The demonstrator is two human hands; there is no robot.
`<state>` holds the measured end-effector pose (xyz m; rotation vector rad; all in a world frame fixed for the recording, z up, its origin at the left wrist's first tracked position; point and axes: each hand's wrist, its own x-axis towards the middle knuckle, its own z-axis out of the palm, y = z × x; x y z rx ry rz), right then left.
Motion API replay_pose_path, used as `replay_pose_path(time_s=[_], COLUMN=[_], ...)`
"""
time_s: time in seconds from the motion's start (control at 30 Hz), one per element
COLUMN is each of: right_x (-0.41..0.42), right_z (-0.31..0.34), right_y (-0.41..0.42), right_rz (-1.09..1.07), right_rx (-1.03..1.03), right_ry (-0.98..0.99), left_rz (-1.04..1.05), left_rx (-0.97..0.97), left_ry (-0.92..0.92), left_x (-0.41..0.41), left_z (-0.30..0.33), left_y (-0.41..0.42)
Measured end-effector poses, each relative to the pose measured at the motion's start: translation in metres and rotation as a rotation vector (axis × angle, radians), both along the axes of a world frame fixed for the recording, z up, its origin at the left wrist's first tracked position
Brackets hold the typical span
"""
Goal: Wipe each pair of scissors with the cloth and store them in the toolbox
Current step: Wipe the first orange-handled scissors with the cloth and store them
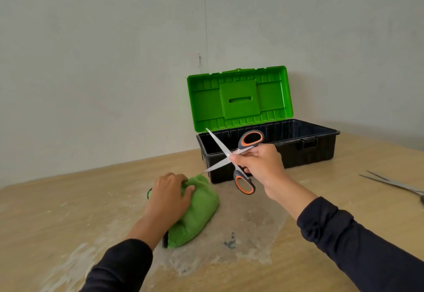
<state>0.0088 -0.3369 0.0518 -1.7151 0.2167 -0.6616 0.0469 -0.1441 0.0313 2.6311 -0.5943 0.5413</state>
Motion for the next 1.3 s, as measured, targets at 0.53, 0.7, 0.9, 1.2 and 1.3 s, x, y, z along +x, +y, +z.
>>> replay_pose_path(time_s=[0.53,0.7,0.9,1.2,1.3], right_x=[-0.014,-0.018,-0.012,-0.015,-0.016], right_z=[0.024,0.031,0.012,0.005,0.009], right_y=[-0.009,-0.008,0.012,0.018,0.018], right_rz=[-0.067,-0.148,0.155,0.319,0.356], right_rx=[-0.276,-0.201,-0.053,-0.004,-0.022], right_ry=[-0.068,-0.214,-0.09,-0.115,-0.119], left_rz=[-0.266,-0.258,-0.288,-0.407,-0.457], left_rx=[-0.576,-0.611,-0.628,-0.595,-0.558], left_ry=[-0.227,-0.225,-0.198,0.058,0.114], left_x=[-0.011,-0.01,-0.014,-0.01,-0.013], left_z=[0.022,0.019,0.015,0.015,0.019], left_y=[-0.011,-0.015,-0.024,-0.019,-0.014])
